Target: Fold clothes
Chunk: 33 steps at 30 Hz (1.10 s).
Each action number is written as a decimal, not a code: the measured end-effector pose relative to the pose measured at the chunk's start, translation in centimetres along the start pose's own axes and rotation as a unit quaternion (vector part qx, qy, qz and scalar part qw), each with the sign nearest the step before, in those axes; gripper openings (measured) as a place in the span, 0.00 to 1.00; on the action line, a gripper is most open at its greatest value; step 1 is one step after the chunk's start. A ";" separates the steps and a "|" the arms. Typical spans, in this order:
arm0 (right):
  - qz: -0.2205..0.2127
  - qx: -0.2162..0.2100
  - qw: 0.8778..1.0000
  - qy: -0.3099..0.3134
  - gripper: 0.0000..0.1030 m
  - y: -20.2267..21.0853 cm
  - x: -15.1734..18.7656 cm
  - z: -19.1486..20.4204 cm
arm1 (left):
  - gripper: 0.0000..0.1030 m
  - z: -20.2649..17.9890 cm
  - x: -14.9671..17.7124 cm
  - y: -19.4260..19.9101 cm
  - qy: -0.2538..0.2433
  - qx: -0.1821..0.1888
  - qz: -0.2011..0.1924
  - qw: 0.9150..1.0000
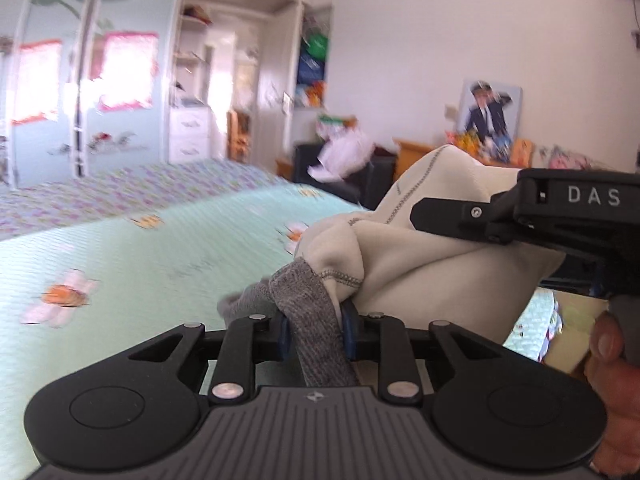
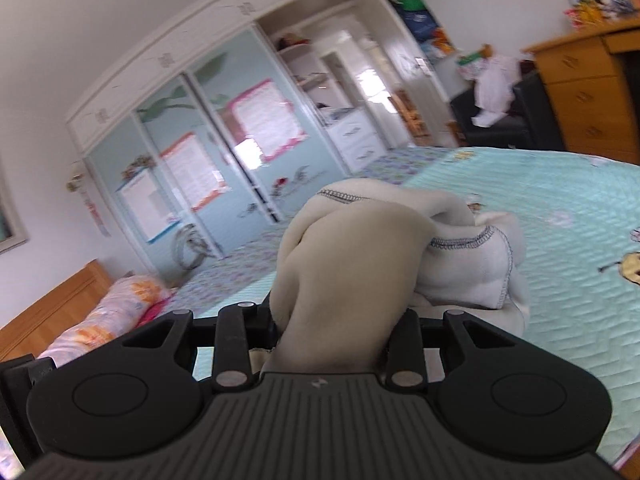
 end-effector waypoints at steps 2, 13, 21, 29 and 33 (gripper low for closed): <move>0.001 -0.035 0.999 0.008 0.35 1.3 -0.1 2.5 | 0.26 0.4 -0.4 3.8 -0.003 -0.025 -0.021 0.999; 0.058 -0.188 0.978 0.073 0.50 2.6 1.7 15.5 | 0.57 4.6 0.2 17.9 0.010 -0.189 -0.051 0.981; 0.207 -0.103 0.972 0.044 0.70 -1.1 10.1 15.4 | 0.79 11.4 7.5 22.3 0.108 -0.260 0.028 0.959; 0.273 -0.071 0.959 0.035 0.70 -1.5 15.6 13.0 | 0.79 12.6 8.7 21.6 0.151 -0.230 0.044 0.960; 0.305 -0.059 0.950 0.016 0.71 -3.0 18.0 12.3 | 0.79 13.2 9.2 17.9 0.142 -0.207 0.076 0.965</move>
Point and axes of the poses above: each gripper's, at about its wrist camera, not at the fingertips, and y roughly against the way its jaws point, z to its left, x to its underside, the point moved 3 cm from there along -y, roughly the way its jaws point, and after that the axes turned 7 degrees about x, right-handed, at the moved point
